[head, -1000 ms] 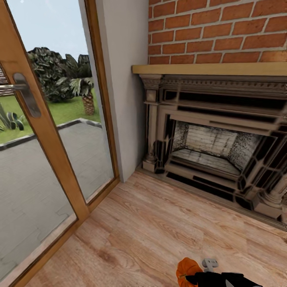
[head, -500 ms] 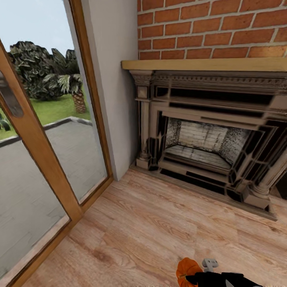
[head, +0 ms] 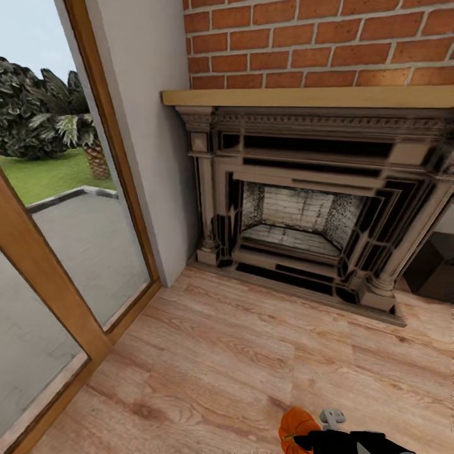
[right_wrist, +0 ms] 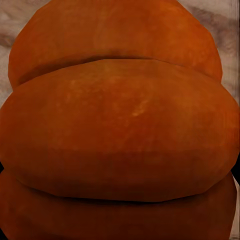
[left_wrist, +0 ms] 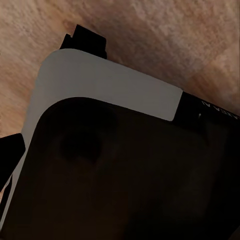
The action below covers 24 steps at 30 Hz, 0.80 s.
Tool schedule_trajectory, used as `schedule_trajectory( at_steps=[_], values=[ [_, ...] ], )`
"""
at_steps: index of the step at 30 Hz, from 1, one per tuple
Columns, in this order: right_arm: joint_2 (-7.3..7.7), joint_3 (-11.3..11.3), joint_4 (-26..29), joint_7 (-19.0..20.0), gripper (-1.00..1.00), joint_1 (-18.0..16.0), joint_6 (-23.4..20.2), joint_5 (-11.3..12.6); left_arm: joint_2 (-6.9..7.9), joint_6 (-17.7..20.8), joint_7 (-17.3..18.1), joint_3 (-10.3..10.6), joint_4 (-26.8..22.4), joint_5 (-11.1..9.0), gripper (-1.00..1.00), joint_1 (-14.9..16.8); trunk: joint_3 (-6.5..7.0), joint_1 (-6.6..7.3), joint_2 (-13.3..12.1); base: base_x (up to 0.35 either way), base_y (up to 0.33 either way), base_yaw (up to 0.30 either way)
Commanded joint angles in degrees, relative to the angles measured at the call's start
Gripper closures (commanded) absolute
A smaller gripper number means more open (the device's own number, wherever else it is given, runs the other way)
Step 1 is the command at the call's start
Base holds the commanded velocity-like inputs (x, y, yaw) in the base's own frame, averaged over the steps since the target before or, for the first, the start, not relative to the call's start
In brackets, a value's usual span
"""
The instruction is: Place each of the two pumpkins and all three candles from the living room inside a cabinet in the living room (use any cabinet), then make sure every cabinet is closed, and position the cauldron so it is next to a table in the living room.
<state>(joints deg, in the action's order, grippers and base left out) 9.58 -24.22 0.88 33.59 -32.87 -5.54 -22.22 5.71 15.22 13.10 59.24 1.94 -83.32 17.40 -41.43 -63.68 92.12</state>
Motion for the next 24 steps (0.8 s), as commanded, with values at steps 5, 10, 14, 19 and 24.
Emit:
schedule_trajectory(
  at_steps=[5, 10, 14, 19, 24],
  values=[
    [0.00, 0.0, 0.0, 0.0, 1.00, 0.0, 0.0, 0.1, 0.00, 0.0, 0.0, 0.0, 0.0, 0.0, -1.00, 0.0, -0.27, 0.00, 0.0, 0.000, 0.000, -0.239],
    [0.00, 0.0, 0.0, 0.0, 1.00, 0.0, 0.0, 0.1, 0.00, 0.0, 0.0, 0.0, 0.0, 0.0, -1.00, 0.0, -0.54, 0.00, 0.0, 0.000, 0.000, -0.239],
    [0.00, 0.0, 0.0, 0.0, 1.00, 0.0, 0.0, 0.1, 0.00, 0.0, 0.0, 0.0, 0.0, 0.0, -1.00, 0.0, -0.76, 0.00, 0.0, 0.000, 0.000, -0.239],
    [0.00, 0.0, 0.0, 0.0, 1.00, 0.0, 0.0, 0.1, 0.00, 0.0, 0.0, 0.0, 0.0, 0.0, -1.00, 0.0, -1.03, 0.00, 0.0, 0.000, 0.000, -0.239],
    [0.00, 0.0, 0.0, 0.1, 1.00, 0.0, 0.0, 0.1, 0.00, 0.0, 0.0, 0.0, 0.0, 0.0, -1.00, 0.0, -1.30, 0.00, 0.0, 0.000, 0.000, -0.239]
  ],
)
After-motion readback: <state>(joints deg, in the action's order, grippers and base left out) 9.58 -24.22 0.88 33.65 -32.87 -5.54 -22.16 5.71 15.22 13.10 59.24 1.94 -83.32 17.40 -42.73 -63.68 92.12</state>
